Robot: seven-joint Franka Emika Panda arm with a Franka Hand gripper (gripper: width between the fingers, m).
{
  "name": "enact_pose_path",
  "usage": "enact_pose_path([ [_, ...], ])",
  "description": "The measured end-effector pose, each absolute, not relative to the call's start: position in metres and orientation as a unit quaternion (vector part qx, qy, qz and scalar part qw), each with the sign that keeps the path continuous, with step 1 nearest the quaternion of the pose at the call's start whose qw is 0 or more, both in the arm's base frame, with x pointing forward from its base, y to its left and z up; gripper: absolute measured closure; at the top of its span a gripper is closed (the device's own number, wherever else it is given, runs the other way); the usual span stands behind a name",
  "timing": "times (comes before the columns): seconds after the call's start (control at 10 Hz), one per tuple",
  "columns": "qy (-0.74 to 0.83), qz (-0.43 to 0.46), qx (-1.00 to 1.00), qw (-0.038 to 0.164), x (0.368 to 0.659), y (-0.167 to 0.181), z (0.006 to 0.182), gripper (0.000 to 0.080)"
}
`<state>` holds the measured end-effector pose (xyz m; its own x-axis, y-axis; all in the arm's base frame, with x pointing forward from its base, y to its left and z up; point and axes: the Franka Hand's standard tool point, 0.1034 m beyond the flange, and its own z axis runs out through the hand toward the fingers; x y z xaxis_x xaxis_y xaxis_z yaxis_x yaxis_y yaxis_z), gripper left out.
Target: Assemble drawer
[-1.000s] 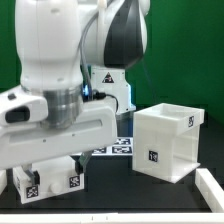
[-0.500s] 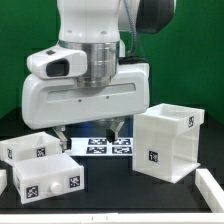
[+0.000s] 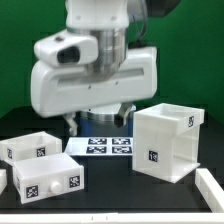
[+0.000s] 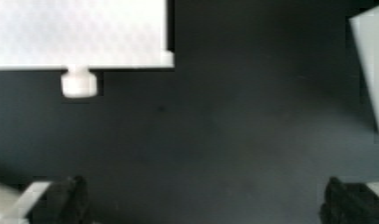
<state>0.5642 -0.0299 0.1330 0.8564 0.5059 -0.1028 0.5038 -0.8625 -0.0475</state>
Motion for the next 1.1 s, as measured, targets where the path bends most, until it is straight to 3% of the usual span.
enact_pose_path([
  [0.1, -0.287, 0.041, -0.957, 0.01, 0.561, -0.015, 0.149, 0.0151],
  [0.2, -0.288, 0.021, -0.957, 0.005, 0.554, -0.01, 0.153, 0.0151],
  [0.6, -0.294, 0.014, -0.956, 0.001, 0.553, -0.006, 0.152, 0.0151],
  [0.8, -0.344, -0.016, -0.939, -0.005, 0.536, 0.023, 0.158, 0.0151],
  [1.1, -0.338, -0.02, -0.941, -0.002, 0.523, 0.037, 0.149, 0.0151],
])
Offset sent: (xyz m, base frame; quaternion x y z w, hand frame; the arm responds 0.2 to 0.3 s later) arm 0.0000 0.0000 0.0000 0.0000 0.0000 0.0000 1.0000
